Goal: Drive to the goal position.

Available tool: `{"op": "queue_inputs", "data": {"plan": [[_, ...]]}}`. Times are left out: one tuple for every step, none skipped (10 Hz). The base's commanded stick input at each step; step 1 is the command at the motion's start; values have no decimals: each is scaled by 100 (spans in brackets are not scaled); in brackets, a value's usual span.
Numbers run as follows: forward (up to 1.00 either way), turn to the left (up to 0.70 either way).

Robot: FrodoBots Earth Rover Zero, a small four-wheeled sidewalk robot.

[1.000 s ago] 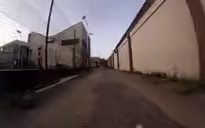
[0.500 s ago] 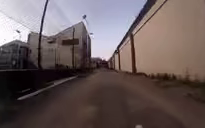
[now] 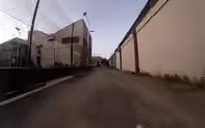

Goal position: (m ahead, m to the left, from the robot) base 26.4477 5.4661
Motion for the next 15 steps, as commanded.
{"op": "queue_inputs", "data": {"plan": [[100, -32], [100, -20], [100, 0], [100, 0], [100, 0], [100, 0], [100, 0], [100, 0], [100, 0], [100, 0], [100, 0], [100, 0], [100, 0], [100, 0], [100, 0]]}}
